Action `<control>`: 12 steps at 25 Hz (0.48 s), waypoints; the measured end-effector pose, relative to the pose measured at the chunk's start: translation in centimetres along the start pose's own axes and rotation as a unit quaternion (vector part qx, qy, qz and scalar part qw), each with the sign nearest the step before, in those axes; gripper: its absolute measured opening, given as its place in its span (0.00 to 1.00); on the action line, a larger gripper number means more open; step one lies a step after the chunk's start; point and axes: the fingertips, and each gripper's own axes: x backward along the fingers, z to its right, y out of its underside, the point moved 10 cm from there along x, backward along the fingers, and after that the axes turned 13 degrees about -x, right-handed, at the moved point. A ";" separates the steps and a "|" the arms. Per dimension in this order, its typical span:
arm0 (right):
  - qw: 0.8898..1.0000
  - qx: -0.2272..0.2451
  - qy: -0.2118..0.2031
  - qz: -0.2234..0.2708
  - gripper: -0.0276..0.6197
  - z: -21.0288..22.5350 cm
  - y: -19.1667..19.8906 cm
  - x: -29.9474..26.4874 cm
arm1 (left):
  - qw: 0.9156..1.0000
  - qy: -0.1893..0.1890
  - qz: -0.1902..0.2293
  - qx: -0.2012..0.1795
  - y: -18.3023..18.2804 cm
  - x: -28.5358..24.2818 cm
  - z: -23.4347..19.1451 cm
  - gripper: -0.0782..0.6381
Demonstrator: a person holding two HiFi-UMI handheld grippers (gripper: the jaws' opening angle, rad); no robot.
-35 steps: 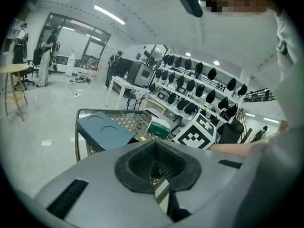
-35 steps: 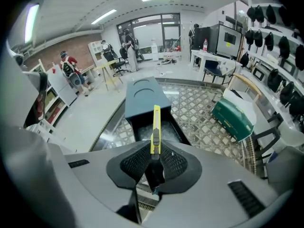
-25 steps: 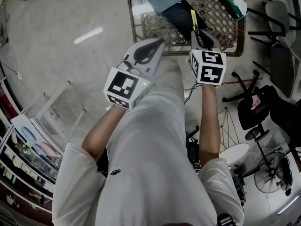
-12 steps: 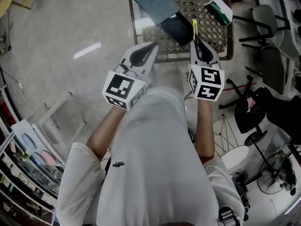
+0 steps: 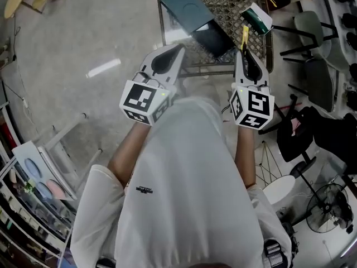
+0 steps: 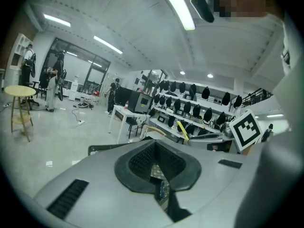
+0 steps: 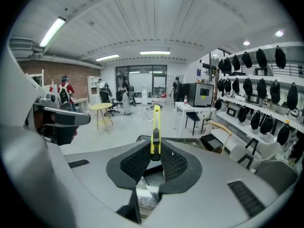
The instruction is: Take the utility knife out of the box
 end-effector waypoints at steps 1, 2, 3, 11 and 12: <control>1.000 -0.001 -0.001 0.009 0.13 -0.1 -0.3 0.5 | 1.000 -0.003 0.005 -0.002 -0.3 0.4 -0.1 0.11; 1.000 0.000 -0.001 0.018 0.13 -0.2 -0.6 1.1 | 1.000 -0.006 0.009 -0.003 -0.6 0.7 -0.2 0.11; 1.000 0.001 -0.002 0.026 0.13 -0.4 -0.8 1.6 | 1.000 -0.008 0.013 -0.005 -0.8 1.1 -0.3 0.11; 0.996 0.007 -0.007 0.087 0.13 -1.4 -2.1 5.5 | 0.999 -0.017 0.036 -0.024 -2.5 3.5 0.2 0.11; 0.996 0.006 -0.007 0.093 0.13 -1.6 -2.2 5.8 | 0.999 -0.019 0.039 -0.027 -2.7 3.8 0.2 0.11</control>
